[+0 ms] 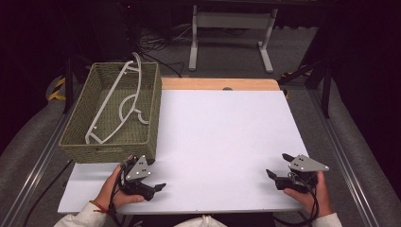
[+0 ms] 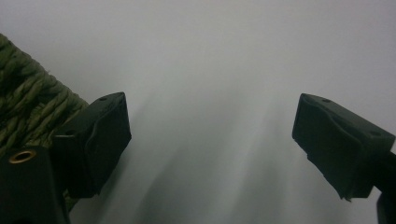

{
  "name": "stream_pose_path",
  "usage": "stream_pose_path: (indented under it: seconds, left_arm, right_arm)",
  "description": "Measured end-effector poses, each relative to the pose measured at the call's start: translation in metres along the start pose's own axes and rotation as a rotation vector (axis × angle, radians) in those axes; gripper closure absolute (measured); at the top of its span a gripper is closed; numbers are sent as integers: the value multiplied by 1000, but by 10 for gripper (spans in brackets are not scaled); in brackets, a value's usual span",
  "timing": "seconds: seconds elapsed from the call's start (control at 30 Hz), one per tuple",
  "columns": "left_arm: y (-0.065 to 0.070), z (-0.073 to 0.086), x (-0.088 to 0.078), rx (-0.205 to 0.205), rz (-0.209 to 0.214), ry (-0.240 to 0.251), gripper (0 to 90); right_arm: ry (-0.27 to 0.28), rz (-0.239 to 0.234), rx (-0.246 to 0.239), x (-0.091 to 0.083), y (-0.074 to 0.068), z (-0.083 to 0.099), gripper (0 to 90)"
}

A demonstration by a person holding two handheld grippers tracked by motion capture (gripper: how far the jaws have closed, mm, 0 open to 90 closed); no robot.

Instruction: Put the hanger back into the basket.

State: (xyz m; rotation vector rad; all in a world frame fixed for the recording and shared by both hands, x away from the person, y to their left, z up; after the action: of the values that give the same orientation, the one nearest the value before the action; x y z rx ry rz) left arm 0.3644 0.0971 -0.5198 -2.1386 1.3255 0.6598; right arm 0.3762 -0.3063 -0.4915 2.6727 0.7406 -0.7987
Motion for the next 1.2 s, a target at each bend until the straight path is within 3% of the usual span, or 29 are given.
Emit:
stream_pose_path:
  seconds: [0.5, 1.2]
  left_arm:
    - [-1, -1, -3, -10, 5, 16, 107]
    - [-2, 1, 6, 5, 20, -24, 111]
  right_arm:
    - [-6, 2, -22, 0, -6, -1, 179]
    - [-14, -16, -40, 5, -9, 1, 176]
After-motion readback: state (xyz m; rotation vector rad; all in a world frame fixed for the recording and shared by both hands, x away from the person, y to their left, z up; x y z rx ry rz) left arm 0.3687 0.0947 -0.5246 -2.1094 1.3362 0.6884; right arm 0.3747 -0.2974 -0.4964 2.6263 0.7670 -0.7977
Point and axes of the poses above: each handheld gripper's, and its own axes: x roughly forward along the jaws, z roughly out of its underside, y roughly to its right, the point moved 10 cm from there along x, roughly forward along the jaws, and after that the axes turned 7 degrees about x, right-handed, at the moved point
